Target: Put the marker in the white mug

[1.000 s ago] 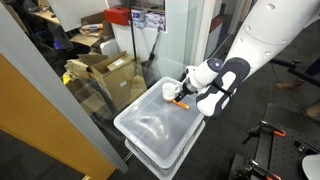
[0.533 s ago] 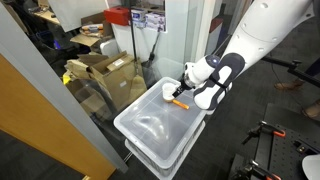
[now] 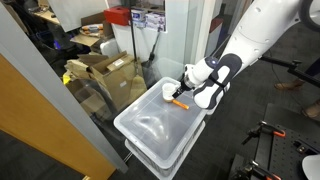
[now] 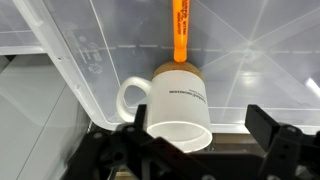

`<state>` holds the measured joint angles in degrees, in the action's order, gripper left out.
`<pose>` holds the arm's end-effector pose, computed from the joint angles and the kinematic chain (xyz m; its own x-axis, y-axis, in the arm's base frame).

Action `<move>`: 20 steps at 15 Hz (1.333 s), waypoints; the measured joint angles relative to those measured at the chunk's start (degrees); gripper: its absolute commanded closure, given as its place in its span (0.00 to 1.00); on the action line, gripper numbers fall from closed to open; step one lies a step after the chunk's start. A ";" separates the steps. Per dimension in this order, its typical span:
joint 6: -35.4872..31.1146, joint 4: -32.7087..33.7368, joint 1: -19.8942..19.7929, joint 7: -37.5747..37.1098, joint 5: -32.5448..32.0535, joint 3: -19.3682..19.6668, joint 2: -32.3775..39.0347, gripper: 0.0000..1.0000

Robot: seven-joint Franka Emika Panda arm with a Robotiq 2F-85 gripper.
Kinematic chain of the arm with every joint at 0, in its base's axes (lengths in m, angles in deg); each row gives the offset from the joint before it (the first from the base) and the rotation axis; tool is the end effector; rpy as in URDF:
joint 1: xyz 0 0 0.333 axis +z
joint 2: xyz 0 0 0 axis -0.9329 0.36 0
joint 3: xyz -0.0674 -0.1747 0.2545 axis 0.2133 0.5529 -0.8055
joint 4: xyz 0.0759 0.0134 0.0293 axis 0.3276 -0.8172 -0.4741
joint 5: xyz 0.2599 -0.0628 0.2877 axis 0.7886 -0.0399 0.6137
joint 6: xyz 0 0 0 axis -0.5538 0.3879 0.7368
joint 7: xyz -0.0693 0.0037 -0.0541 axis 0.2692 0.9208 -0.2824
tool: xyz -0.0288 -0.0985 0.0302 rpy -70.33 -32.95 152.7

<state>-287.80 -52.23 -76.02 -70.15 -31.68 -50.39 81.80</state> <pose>0.5695 -0.0999 0.0926 0.8611 -0.0511 0.5059 -0.1001 -0.9925 0.0701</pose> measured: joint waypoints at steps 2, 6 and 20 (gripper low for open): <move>0.00 0.00 0.06 0.00 0.00 0.00 0.00 0.00; 0.00 0.00 0.09 0.00 0.00 0.01 0.08 0.00; 0.74 0.65 -0.53 0.00 -0.11 -0.85 4.55 0.00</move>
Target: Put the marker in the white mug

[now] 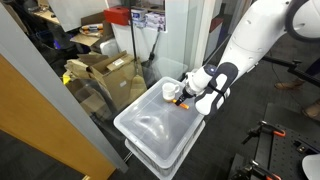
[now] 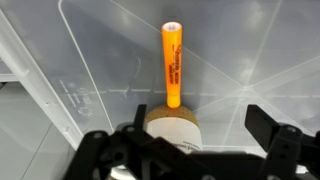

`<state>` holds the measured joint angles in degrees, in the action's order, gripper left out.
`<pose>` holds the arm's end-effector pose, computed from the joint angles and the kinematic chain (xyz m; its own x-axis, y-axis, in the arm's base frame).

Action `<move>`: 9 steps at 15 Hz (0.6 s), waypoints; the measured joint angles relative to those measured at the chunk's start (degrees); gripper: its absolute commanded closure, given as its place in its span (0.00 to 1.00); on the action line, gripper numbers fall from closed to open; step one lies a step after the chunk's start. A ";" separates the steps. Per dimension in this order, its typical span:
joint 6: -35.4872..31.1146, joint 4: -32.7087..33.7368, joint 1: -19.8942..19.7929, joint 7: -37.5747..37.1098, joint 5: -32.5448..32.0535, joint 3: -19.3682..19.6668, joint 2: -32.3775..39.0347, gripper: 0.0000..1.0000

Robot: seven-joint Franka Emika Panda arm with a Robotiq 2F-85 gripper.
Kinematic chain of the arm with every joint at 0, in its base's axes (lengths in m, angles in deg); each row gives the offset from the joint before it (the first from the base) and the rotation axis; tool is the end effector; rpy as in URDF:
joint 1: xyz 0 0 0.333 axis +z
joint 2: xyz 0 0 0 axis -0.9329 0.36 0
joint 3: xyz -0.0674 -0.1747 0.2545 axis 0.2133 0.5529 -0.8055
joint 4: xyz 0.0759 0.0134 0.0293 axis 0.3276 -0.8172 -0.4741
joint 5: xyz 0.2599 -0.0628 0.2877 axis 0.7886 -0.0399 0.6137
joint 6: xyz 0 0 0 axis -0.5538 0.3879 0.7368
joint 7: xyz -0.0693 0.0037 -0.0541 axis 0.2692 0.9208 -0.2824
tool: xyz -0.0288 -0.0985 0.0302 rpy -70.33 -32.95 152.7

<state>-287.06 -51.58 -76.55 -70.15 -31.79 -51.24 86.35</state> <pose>0.5533 -0.0943 0.0487 0.8984 -0.0588 0.4352 -0.0925 -0.9941 0.0568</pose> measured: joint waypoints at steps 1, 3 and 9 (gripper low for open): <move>0.31 0.34 -0.45 0.00 -0.18 -0.32 0.35 0.00; 0.99 1.23 -2.09 0.00 -0.77 -1.48 1.12 0.00; 5.06 5.21 -8.07 0.00 -3.17 -5.13 3.88 0.00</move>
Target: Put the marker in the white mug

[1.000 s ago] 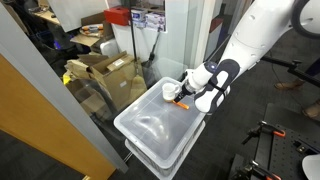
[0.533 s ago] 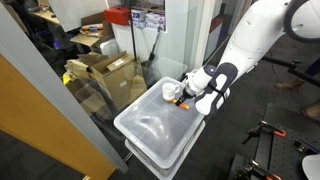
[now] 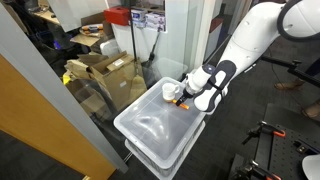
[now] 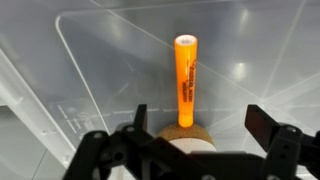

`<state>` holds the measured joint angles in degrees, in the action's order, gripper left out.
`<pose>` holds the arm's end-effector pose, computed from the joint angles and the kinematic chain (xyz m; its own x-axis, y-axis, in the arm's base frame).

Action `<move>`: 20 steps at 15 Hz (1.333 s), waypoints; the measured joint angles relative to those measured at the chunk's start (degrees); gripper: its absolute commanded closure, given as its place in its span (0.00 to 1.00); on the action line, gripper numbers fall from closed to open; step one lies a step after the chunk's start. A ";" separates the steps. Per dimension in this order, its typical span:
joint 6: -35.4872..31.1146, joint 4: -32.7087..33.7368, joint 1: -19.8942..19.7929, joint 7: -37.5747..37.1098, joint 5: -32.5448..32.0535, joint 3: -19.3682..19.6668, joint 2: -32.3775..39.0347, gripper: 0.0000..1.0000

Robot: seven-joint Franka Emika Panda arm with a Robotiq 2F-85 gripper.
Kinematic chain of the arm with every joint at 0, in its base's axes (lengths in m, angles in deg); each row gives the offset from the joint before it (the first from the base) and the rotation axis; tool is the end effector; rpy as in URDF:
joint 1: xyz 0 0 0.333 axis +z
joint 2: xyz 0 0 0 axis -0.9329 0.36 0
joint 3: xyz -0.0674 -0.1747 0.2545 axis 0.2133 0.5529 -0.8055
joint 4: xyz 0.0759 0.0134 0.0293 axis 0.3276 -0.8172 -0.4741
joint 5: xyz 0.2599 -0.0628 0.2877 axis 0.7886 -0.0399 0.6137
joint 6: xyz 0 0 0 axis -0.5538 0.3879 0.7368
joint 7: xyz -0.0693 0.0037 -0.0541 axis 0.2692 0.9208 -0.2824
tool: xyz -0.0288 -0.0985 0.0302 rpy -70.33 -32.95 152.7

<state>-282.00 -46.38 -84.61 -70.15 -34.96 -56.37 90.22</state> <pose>0.5626 -0.1182 0.0244 0.9166 -0.1162 0.3826 -0.1223 -0.9925 -0.0084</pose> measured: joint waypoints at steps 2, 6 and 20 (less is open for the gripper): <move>2.17 1.58 -1.28 0.00 -0.37 -0.94 0.91 0.00; 6.85 5.08 -1.85 0.00 -0.38 -1.67 2.79 0.00; 11.09 11.80 -1.08 0.03 -0.33 -1.87 6.64 0.77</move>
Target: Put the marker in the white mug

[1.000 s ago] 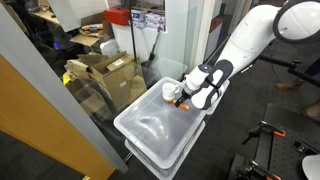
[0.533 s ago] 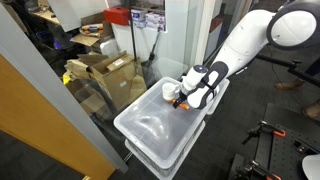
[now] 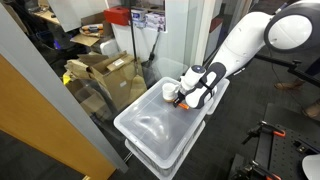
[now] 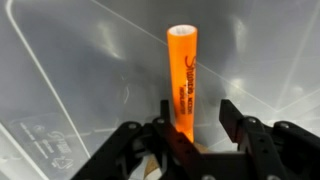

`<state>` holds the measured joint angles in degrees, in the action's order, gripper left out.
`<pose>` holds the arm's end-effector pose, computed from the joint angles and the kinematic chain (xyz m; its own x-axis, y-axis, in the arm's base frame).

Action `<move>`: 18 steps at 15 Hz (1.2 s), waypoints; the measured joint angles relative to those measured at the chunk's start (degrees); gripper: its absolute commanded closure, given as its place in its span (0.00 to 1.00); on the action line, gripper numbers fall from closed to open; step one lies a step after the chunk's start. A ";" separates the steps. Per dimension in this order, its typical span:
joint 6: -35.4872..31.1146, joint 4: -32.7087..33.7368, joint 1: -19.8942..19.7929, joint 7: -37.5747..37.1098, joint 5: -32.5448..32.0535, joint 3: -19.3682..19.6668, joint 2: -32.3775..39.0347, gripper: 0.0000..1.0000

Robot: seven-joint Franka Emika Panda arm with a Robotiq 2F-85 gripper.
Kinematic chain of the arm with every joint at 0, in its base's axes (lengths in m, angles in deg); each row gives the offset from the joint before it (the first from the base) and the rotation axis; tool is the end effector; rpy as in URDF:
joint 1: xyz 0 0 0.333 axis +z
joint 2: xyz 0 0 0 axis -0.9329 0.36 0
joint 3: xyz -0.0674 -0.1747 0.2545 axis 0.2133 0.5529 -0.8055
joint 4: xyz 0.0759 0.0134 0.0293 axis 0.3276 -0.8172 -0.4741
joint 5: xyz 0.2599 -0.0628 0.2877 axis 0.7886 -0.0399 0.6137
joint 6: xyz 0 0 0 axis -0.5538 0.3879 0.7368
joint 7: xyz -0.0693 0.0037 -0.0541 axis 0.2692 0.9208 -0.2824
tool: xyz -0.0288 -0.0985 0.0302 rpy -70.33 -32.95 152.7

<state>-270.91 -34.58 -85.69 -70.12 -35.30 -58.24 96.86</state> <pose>0.6002 -0.1203 -0.0075 0.9484 -0.1292 0.2896 -0.1226 -0.9916 -0.0409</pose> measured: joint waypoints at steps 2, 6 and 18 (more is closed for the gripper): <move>0.10 0.29 0.13 0.00 0.00 0.01 0.01 0.93; 0.22 0.47 0.46 0.01 0.00 0.07 0.02 0.95; -0.78 -2.54 15.84 -3.22 0.96 12.21 -2.09 0.95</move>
<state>-271.69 -37.12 -69.86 -73.34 -34.34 -46.03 94.77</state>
